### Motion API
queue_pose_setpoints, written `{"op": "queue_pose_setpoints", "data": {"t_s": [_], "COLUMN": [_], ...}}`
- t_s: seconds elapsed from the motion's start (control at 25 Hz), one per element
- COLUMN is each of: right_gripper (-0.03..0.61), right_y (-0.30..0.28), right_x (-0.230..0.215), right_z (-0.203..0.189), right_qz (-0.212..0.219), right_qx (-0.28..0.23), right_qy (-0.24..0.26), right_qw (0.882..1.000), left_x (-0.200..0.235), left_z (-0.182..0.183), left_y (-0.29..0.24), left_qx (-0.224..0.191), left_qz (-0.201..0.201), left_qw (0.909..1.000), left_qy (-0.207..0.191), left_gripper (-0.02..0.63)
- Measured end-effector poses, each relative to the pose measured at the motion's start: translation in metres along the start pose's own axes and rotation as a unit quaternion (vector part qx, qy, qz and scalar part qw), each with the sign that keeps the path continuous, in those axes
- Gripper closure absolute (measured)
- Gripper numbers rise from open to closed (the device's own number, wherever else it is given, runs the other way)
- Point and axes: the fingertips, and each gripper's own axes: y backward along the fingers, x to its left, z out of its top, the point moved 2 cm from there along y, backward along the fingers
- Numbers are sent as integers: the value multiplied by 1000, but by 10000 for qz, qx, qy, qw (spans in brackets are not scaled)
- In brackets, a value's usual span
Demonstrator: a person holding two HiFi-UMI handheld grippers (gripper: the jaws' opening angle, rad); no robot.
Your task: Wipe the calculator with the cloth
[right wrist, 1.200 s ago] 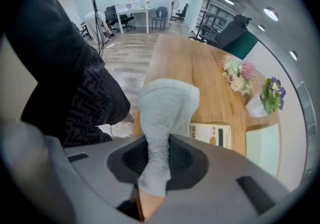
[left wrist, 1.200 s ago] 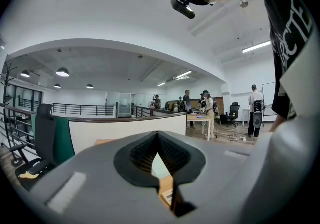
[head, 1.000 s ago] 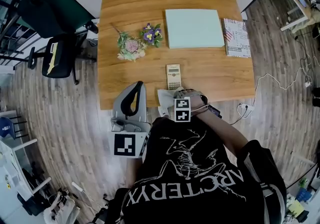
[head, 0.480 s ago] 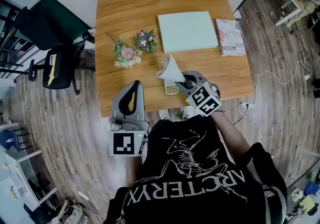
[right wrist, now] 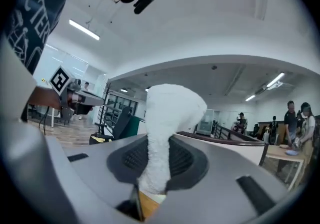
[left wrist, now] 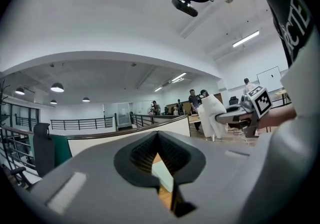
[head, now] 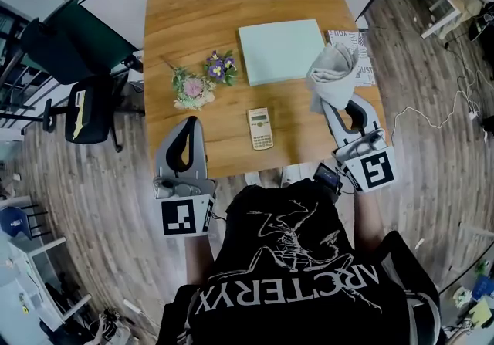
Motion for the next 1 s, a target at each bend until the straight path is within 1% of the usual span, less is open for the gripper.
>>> {"op": "queue_pose_setpoints", "data": {"t_s": [0.16, 0.24, 0.52, 0.64, 1.0], "right_gripper": [488, 488, 488, 488, 488], "right_y": [10, 13, 14, 13, 12], "right_x": [-3, -4, -9, -8, -7], "right_z": [9, 12, 16, 15, 9], "right_qz": [66, 73, -12, -6, 55], "right_qx": [-400, -508, -511, -420, -383], "right_qy": [-251, -274, -344, -336, -415], "right_qw": [9989, 9983, 9981, 9986, 9984], "left_x": [-2, -4, -11, -14, -21], "left_z": [1, 1, 1, 2, 5], "left_y": [-4, -5, -9, -12, -17], "left_qx": [-30, -21, -32, -42, -82], "left_qz": [-63, -109, -245, -270, -339], "left_qw": [10000, 9999, 9997, 9996, 9994], "left_qy": [-59, -62, -51, -44, 21], "left_gripper": [611, 611, 611, 611, 611]}}
